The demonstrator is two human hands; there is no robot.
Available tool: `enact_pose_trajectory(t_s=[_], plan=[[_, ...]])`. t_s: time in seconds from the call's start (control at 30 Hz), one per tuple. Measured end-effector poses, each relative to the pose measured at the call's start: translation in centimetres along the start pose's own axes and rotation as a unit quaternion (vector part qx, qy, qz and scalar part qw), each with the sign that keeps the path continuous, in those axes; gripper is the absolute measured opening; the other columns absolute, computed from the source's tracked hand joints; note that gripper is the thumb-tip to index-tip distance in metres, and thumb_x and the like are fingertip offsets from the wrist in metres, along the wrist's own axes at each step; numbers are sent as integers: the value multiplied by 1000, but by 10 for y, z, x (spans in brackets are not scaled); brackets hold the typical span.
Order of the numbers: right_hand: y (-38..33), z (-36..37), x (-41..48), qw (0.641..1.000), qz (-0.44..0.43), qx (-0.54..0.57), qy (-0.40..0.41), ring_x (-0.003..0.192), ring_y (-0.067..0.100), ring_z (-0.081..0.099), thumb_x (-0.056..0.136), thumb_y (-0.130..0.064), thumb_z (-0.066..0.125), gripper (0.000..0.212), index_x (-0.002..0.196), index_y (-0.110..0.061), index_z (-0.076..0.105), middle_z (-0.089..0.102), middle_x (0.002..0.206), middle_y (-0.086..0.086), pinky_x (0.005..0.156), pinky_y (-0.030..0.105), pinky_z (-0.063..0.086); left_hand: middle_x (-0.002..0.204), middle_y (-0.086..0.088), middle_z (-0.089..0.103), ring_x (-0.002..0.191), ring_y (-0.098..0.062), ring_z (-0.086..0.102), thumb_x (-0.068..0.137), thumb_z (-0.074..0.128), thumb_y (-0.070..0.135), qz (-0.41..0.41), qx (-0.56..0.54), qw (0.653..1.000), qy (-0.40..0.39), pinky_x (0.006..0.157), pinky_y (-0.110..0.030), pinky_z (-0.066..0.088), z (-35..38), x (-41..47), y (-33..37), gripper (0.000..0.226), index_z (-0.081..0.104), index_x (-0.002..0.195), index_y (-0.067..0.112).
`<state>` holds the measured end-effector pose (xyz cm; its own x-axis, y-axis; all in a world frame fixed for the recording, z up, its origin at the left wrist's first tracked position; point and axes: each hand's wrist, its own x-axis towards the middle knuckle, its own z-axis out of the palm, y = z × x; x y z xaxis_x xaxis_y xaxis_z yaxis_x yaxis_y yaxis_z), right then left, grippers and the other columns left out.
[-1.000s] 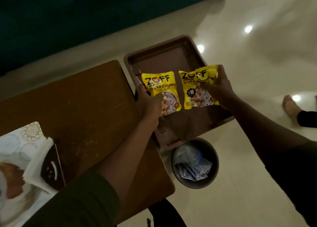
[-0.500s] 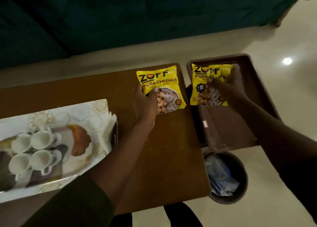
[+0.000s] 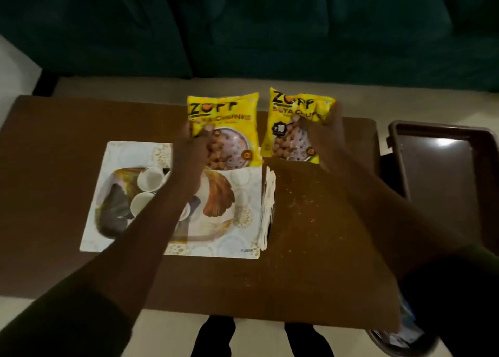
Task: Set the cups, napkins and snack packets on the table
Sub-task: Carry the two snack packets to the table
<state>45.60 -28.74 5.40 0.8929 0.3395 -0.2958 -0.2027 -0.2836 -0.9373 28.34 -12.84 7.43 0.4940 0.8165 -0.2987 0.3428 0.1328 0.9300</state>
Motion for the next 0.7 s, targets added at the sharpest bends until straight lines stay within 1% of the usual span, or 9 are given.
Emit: enact_pose_trajectory(t_s=[0.07,0.17,0.3,0.33,0.37,0.43,0.5,0.6,0.7], plan=[[-1,38,-14,1000,6,7,-11,109,21,63,76,-17,79,53,112,-23,41,64,118,1,94,46,53,100,-4,68,99,-30,67,93,55,13,-18,-8,999,33,87,-47,56,-47,14,-14,11,60,95,23],[12,89,-39,999,25,3,-39,110,21,62,74,-17,80,53,115,-19,47,65,119,1,97,45,51,81,12,71,76,-9,71,92,53,11,-53,-10,997,59,64,-31,57,-114,29,-41,22,62,85,29],[46,126,-63,996,65,-33,-56,110,27,63,76,-13,79,53,120,-7,51,65,118,11,94,52,51,76,11,68,74,-17,63,94,54,11,-97,8,994,54,46,-25,54,-184,46,-72,17,60,91,26],[54,132,-68,995,80,-42,-50,109,28,63,76,-14,78,54,120,-8,48,64,118,11,94,53,51,71,12,70,74,-17,62,94,54,10,-97,20,994,53,47,-24,55,-198,51,-80,18,60,89,26],[62,135,-72,993,94,-58,-41,110,30,62,76,-16,78,56,121,-10,45,64,118,12,93,53,51,75,11,71,78,-22,63,95,54,9,-102,29,993,46,54,-28,58,-208,54,-86,18,60,89,25],[76,143,-77,987,111,-116,-26,110,32,61,77,-21,75,57,122,-15,42,63,117,10,90,48,52,104,-11,70,98,-33,63,96,52,9,-119,42,992,22,80,-47,56,-227,61,-101,17,62,103,21],[86,152,-86,981,113,-158,-15,107,30,60,78,-24,73,54,121,-20,42,63,115,6,81,39,50,125,-25,60,110,-39,60,96,52,10,-137,60,989,15,91,-54,50,-244,65,-115,28,56,124,8],[99,157,-95,979,120,-162,-11,108,27,57,78,-24,74,56,123,-21,41,58,111,-1,86,44,51,130,-29,57,112,-36,59,96,53,7,-141,91,985,31,85,-41,47,-254,68,-135,32,54,127,0],[105,163,-101,976,130,-172,-17,111,26,56,81,-21,72,54,124,-21,39,58,119,1,85,42,49,130,-30,56,107,-33,57,96,52,4,-149,102,983,42,82,-33,41,-263,71,-149,32,53,127,-3]])
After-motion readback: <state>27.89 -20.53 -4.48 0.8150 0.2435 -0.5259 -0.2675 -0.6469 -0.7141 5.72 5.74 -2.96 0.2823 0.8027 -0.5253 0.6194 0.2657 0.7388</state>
